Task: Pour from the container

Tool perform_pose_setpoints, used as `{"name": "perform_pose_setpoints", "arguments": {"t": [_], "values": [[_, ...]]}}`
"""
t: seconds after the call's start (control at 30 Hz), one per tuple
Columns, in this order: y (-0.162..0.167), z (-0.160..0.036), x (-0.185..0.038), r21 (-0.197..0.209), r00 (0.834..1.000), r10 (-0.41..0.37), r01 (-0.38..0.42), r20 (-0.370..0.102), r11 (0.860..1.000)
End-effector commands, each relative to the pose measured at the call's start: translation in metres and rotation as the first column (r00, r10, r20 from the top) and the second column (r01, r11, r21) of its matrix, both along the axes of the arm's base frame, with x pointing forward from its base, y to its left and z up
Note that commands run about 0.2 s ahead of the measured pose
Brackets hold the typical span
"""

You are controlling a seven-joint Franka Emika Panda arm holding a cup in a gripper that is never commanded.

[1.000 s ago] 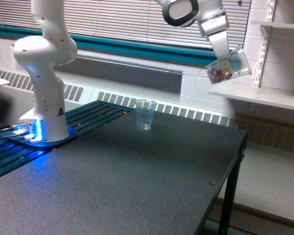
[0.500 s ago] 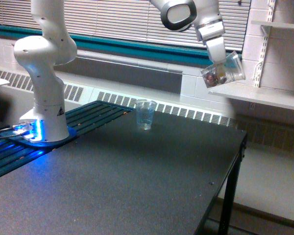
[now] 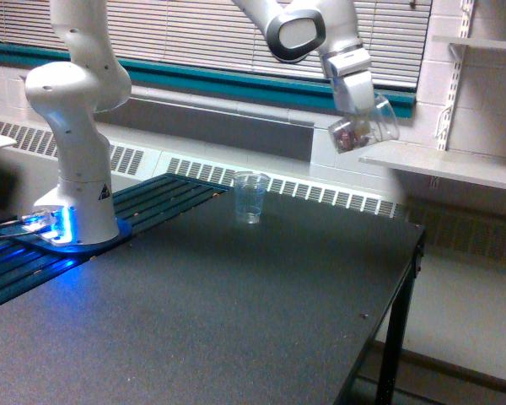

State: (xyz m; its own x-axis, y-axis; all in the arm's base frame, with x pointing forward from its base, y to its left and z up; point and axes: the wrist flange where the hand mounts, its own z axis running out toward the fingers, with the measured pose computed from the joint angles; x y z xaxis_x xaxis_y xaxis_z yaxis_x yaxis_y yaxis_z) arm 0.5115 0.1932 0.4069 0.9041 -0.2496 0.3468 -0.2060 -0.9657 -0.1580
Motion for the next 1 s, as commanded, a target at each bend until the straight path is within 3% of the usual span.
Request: {"name": "perform_pose_setpoints", "arguments": {"t": [0.03,0.57,1.0], "values": [[0.028,0.002,-0.036,-0.044,0.994,0.110,-0.109,0.026,0.993],[0.063,-0.023,-0.121,-0.089,0.969,0.247,-0.246,0.001,0.965],[0.073,-0.036,-0.179,-0.138,0.943,0.332,-0.332,-0.022,0.933]]}}
